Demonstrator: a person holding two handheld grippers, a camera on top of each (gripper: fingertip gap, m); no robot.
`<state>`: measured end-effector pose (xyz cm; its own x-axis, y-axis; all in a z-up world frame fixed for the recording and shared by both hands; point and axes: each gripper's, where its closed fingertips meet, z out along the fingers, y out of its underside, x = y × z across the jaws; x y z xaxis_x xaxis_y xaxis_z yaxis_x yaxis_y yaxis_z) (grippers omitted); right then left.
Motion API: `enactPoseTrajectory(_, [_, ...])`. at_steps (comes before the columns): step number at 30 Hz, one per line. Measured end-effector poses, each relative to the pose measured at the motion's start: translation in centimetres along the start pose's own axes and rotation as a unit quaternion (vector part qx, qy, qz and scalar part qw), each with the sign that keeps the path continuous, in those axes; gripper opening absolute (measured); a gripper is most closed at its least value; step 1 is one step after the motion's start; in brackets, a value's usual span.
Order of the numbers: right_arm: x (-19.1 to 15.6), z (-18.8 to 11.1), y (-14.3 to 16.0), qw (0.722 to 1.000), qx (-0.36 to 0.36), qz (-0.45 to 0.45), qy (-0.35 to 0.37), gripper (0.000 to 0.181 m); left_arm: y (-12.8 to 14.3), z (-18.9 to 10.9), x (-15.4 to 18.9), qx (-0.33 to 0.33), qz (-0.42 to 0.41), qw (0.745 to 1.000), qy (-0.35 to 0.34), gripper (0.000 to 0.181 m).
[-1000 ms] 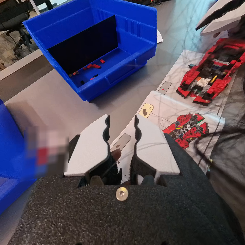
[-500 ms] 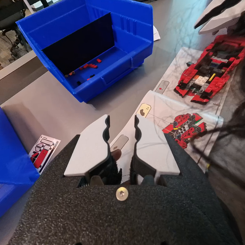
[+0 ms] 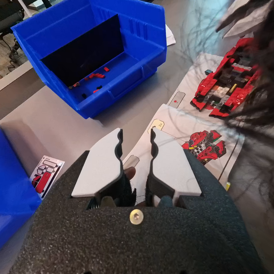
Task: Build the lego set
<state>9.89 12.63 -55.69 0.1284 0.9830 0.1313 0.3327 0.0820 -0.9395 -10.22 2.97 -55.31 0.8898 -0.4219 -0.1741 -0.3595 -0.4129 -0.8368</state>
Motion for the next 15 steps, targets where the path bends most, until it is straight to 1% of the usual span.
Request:
enactPoseTrajectory(3, [-0.2,0.0,0.0,1.000,0.000,-0.002,-0.004,0.019,0.1,-0.6,-0.3,0.000,-0.011,1.000,-0.004,0.036])
enactPoseTrajectory(10, [0.0,-0.1,-0.1,1.000,0.005,0.001,-0.002,0.019,0.5,-2.7,-2.4,0.022,-0.066,0.997,-0.034,0.036])
enactPoseTrajectory(15, [0.2,-0.1,-0.1,1.000,0.001,0.001,0.004,0.019,0.9,-2.8,-2.2,0.026,-0.066,0.997,-0.027,0.036])
